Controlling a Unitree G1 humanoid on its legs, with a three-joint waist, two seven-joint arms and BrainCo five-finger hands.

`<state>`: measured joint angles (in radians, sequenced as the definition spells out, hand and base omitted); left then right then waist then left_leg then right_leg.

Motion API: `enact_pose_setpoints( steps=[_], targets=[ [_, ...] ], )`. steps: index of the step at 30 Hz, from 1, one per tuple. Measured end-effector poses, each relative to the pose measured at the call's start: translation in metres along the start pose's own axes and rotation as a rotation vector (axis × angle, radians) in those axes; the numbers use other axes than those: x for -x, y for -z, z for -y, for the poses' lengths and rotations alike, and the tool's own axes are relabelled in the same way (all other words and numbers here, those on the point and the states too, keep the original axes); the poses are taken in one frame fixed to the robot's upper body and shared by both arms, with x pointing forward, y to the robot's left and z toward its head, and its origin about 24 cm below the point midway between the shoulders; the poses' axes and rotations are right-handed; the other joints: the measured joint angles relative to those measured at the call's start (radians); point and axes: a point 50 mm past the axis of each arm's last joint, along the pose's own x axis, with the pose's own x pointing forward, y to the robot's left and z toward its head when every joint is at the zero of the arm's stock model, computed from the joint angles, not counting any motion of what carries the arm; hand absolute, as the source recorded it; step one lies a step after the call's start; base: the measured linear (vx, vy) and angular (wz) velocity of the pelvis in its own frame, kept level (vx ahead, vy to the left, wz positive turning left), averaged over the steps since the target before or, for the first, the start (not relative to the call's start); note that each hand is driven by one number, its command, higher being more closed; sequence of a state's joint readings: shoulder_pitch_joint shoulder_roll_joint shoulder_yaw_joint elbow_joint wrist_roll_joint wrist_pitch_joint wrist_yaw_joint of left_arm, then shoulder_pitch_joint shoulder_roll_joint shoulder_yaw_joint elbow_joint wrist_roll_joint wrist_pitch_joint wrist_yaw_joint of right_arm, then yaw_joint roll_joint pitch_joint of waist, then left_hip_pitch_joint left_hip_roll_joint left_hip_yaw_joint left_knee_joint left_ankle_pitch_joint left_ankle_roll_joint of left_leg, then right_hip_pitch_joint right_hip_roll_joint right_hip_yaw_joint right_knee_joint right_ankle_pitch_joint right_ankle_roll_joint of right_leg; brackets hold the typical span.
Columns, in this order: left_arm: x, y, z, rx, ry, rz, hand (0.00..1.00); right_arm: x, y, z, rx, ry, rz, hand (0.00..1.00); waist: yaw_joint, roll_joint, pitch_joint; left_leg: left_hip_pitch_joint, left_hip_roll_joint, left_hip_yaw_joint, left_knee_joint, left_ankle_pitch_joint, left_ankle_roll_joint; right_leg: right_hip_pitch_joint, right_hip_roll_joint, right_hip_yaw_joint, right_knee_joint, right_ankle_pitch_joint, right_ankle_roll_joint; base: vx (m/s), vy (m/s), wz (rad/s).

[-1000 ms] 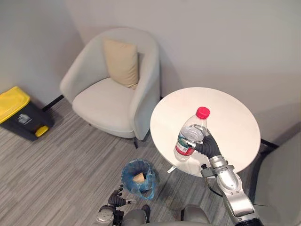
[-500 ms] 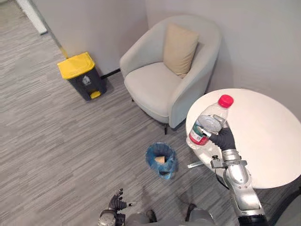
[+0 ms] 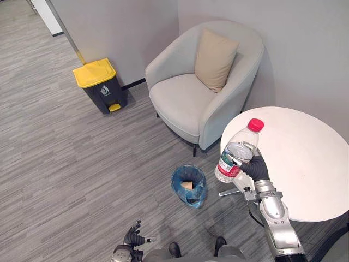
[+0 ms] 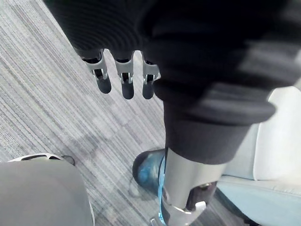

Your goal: Gather rubbish on tea table into small bin, then transfer packed bag to large trash can.

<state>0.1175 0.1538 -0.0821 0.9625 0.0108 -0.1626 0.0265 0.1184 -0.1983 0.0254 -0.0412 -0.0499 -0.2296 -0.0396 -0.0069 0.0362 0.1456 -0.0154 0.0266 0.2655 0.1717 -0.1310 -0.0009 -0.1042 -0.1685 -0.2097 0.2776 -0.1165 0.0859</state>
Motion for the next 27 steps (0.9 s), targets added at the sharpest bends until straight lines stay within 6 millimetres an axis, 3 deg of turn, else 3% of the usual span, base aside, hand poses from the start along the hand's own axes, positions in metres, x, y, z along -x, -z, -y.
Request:
enact_pose_setpoints(
  steps=[3,7,8,10,11,12,15,17,18,19,20,22,24,25,26,27],
  targets=[
    [0.001,0.002,-0.010,-0.021,-0.017,-0.006,0.00,0.002,0.005,-0.008,-0.004,-0.029,-0.022,1.00,-0.007,-0.031,0.016,-0.007,-0.012,0.005,0.102,-0.077,0.003,-0.051,-0.044,0.027,0.187,-0.087,0.002,0.04,-0.042,-0.05],
    [0.001,0.001,-0.010,-0.020,-0.015,-0.002,0.00,0.003,0.006,-0.009,0.020,-0.038,-0.027,1.00,-0.030,-0.035,0.022,0.023,-0.016,-0.043,0.111,-0.097,0.026,-0.102,-0.052,0.053,0.342,-0.078,-0.019,0.12,0.013,0.26],
    [0.001,0.000,-0.009,-0.018,-0.015,0.000,0.00,0.003,0.006,-0.009,0.023,-0.044,-0.031,1.00,-0.035,-0.019,0.029,0.036,-0.005,-0.060,0.106,-0.101,0.030,-0.113,-0.026,0.069,0.332,-0.108,-0.019,0.17,-0.033,0.37],
    [0.001,0.000,-0.010,-0.018,-0.017,0.000,0.00,0.002,0.007,-0.009,0.027,-0.059,-0.032,1.00,-0.034,-0.025,0.025,0.048,0.010,-0.074,0.102,-0.095,0.011,-0.130,0.017,0.083,0.243,-0.111,-0.020,0.16,-0.076,0.40],
    [0.001,0.002,-0.012,-0.021,-0.019,-0.005,0.00,0.003,0.008,-0.009,0.027,-0.060,-0.037,1.00,-0.032,-0.041,0.017,0.050,-0.001,-0.087,0.102,-0.098,0.002,-0.128,0.029,0.091,0.164,-0.052,-0.048,0.21,-0.141,0.52],
    [0.000,0.001,-0.009,-0.013,-0.014,-0.006,0.00,0.004,0.009,-0.007,0.038,-0.061,-0.043,1.00,-0.034,-0.040,0.011,0.051,0.005,-0.118,0.110,-0.103,-0.009,-0.115,0.030,0.081,0.165,-0.028,-0.057,0.27,-0.152,0.51],
    [0.000,0.000,0.000,0.009,0.002,-0.001,0.00,0.004,0.011,-0.003,0.054,-0.062,-0.053,1.00,-0.033,0.021,0.005,0.039,0.045,-0.134,0.114,-0.092,-0.034,-0.072,0.061,0.034,0.099,-0.029,-0.063,0.24,-0.135,0.37],
    [0.000,0.000,0.001,0.013,0.003,0.001,0.00,0.012,0.017,-0.004,0.049,-0.063,-0.087,1.00,-0.031,0.026,0.012,-0.015,0.084,-0.131,0.302,-0.081,-0.053,0.023,0.081,0.000,0.017,-0.027,-0.072,0.15,-0.132,0.40],
    [0.001,0.001,0.000,0.025,-0.003,0.003,0.00,0.016,0.020,-0.004,0.045,-0.064,-0.102,1.00,-0.022,0.026,0.015,-0.056,0.120,-0.121,0.443,-0.057,-0.089,0.089,0.100,-0.010,-0.028,-0.024,-0.083,0.14,-0.069,0.08],
    [0.001,0.001,-0.001,0.031,-0.009,0.005,0.00,0.017,0.020,-0.006,0.037,-0.068,-0.104,1.00,-0.011,0.019,0.022,-0.082,0.148,-0.113,0.526,-0.053,-0.099,0.126,0.112,-0.009,-0.054,-0.023,-0.094,0.20,-0.069,-0.11],
    [0.002,0.002,-0.001,0.033,-0.011,0.002,0.00,0.017,0.019,-0.007,0.029,-0.064,-0.101,1.00,-0.003,0.023,0.022,-0.100,0.171,-0.098,0.570,-0.069,-0.082,0.159,0.118,-0.005,-0.072,-0.027,-0.101,0.13,-0.007,-0.19],
    [0.002,0.002,-0.001,0.034,-0.013,0.001,0.00,0.016,0.019,-0.008,0.014,-0.055,-0.099,1.00,-0.004,0.021,0.023,-0.140,0.170,-0.090,0.527,-0.087,-0.055,0.172,0.111,0.008,-0.081,-0.028,-0.100,0.15,0.035,-0.24],
    [0.002,0.002,-0.002,0.033,-0.014,0.002,0.00,0.016,0.019,-0.008,0.013,-0.054,-0.098,1.00,-0.002,0.025,0.027,-0.159,0.155,-0.098,0.372,-0.072,-0.063,0.170,0.107,0.030,-0.077,-0.028,-0.090,0.14,0.113,-0.32],
    [0.002,0.002,0.000,0.034,-0.010,0.002,0.00,0.016,0.019,-0.007,0.018,-0.054,-0.097,1.00,-0.003,0.038,0.033,-0.148,0.146,-0.116,0.257,-0.003,-0.080,0.170,0.110,0.038,-0.064,-0.037,-0.073,0.15,0.196,-0.24],
    [0.001,0.001,0.001,0.034,-0.007,0.002,0.00,0.015,0.020,-0.005,0.020,-0.047,-0.103,1.00,-0.003,0.051,0.041,-0.120,0.141,-0.127,0.192,0.030,-0.068,0.174,0.122,0.060,-0.052,-0.052,-0.051,0.12,0.167,-0.16],
    [0.001,-0.001,-0.003,0.026,-0.016,0.012,0.00,0.014,0.020,-0.008,0.009,-0.045,-0.106,1.00,-0.005,0.022,0.051,-0.103,0.112,-0.124,0.163,0.044,-0.065,0.168,0.100,0.078,-0.061,-0.051,-0.041,0.10,0.153,-0.09]
  ],
)
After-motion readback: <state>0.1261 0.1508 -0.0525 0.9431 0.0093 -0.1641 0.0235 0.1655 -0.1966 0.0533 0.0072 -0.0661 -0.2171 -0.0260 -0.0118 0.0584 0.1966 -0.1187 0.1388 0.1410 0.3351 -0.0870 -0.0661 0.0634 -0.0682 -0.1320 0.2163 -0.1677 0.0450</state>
